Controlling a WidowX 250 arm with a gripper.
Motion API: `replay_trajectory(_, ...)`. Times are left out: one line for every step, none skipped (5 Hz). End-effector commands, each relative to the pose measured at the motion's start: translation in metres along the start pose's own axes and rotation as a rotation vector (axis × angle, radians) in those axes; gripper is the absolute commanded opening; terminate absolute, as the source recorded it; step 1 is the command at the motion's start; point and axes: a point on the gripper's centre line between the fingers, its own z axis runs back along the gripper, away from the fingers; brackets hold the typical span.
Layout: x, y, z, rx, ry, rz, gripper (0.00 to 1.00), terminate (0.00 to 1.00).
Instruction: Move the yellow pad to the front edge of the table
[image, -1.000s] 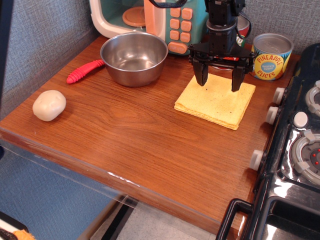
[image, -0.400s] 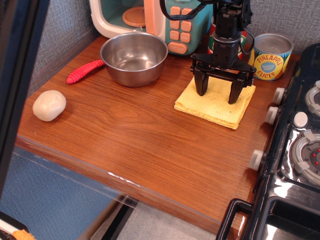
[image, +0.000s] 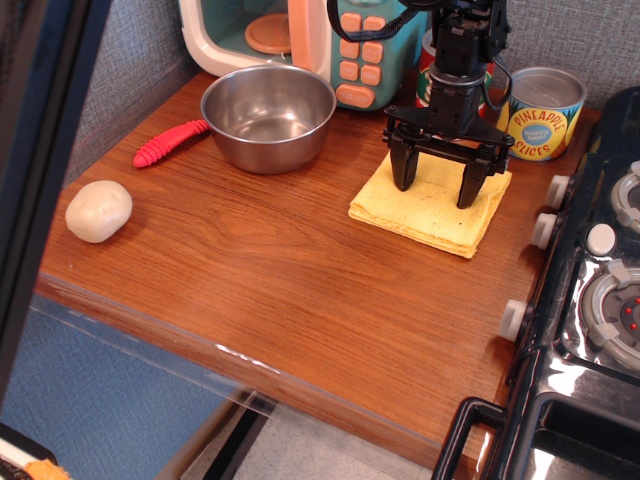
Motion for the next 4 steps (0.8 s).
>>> replay_trajectory(-0.025, 0.000, -0.016, 0.005, 0.048, -0.026, 1.00, 0.00)
replay_trajectory(-0.038, 0.005, -0.014, 0.005, 0.051, -0.032, 1.00, 0.00)
replay_trajectory(-0.053, 0.011, -0.009, 0.000, 0.041, -0.037, 1.00, 0.00)
replay_trajectory(-0.077, 0.018, 0.000, -0.005, 0.025, -0.046, 1.00, 0.00)
